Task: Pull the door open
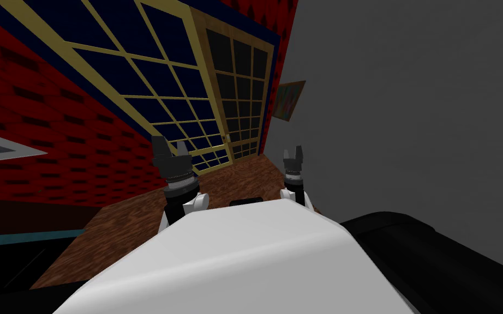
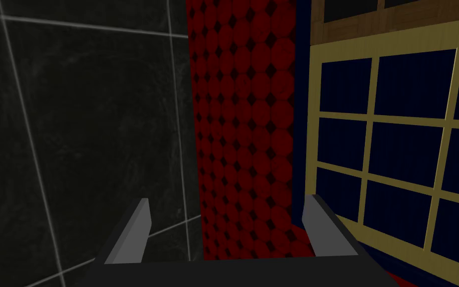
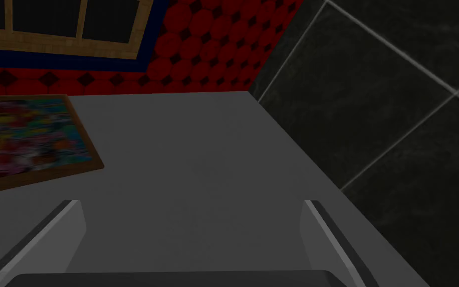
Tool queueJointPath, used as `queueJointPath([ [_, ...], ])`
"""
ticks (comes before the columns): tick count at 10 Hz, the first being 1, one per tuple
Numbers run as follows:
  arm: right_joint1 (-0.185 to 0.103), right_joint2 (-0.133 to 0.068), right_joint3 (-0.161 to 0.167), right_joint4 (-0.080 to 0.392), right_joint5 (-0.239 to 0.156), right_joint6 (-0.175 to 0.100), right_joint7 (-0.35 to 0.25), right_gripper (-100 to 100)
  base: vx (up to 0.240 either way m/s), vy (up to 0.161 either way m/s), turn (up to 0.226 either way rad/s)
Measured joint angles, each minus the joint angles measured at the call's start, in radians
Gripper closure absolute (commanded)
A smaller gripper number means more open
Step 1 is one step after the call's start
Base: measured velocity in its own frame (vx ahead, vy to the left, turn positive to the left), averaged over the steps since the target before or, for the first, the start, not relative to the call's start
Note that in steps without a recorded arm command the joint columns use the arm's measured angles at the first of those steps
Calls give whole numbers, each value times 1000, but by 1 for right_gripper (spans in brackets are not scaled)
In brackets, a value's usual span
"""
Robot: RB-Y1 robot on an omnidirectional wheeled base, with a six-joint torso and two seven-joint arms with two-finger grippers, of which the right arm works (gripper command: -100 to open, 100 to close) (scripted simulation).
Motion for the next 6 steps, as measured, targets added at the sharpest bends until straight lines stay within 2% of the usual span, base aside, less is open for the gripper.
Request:
queueJointPath([
  [4,-21,-10,-15,80,26,-19,66,-100,156,47,56],
  [6,-43,-14,-25,129,41,-25,104,-100,150,71,56],
])
